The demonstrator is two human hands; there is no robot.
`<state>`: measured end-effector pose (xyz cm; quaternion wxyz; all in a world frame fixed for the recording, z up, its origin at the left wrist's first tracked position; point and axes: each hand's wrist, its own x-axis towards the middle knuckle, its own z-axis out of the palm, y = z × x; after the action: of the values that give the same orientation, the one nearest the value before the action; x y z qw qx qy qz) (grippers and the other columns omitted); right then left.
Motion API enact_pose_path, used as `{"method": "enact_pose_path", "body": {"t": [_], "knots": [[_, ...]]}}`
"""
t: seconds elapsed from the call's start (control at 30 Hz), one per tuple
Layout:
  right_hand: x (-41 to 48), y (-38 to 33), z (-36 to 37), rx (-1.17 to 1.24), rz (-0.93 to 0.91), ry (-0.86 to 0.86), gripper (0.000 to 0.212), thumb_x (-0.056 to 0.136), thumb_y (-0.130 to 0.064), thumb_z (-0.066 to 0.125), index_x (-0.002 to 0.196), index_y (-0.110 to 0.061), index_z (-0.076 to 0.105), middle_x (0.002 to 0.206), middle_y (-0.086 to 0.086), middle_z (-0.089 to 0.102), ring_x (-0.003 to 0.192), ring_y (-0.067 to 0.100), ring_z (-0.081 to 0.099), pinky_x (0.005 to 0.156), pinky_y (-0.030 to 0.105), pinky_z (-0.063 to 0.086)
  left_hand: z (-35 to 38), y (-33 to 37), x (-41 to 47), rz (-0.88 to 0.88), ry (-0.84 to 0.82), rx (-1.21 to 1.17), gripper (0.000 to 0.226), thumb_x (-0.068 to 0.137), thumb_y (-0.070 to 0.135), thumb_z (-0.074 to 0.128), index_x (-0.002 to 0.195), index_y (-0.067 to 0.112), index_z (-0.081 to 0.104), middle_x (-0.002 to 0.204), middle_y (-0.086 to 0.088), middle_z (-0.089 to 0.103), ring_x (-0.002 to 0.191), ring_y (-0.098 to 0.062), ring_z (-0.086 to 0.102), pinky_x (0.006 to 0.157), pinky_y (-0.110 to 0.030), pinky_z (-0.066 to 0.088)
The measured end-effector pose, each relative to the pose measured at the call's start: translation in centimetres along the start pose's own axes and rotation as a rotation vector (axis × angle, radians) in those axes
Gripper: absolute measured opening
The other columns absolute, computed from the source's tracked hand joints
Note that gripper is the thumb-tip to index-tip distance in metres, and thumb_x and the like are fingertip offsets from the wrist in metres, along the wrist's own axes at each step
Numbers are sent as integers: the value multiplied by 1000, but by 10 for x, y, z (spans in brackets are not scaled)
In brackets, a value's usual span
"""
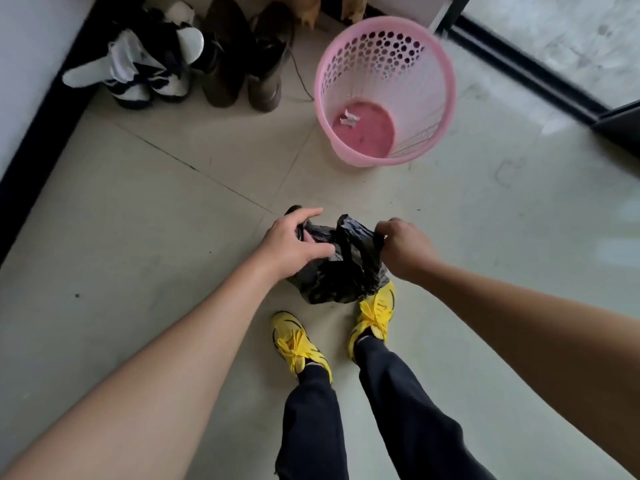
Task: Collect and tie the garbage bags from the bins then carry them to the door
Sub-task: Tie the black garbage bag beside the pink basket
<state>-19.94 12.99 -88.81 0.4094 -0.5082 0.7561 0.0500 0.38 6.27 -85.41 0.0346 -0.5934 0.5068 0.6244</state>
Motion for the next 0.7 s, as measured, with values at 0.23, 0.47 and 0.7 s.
{"method": "enact_pose_path", "body": {"t": [0.23,0.47,0.7], "knots": [[7,18,3,53,-7,11,25,80,-7,51,97,-18,67,106,10,61,99,32,57,71,31,42,32,16,27,89,112,272,17,70,33,81,81,34,68,80,1,63,86,-26,63,81,-35,51],[4,15,-3,93,-5,15,31,81,-3,50,102,-19,66,110,9,63,102,30,59,78,34,48,28,29,25,100,109,444,2,82,25,68,82,27,67,86,-1,65,85,-25,58,72,-27,44],[-10,4,26,76,-23,-143,97,68,-32,78,148,-32,22,149,5,33,131,27,40,101,42,43,0,21,4,34,164,188,20,81,17,61,62,19,56,61,-2,61,53,-20,45,54,-26,35]]}}
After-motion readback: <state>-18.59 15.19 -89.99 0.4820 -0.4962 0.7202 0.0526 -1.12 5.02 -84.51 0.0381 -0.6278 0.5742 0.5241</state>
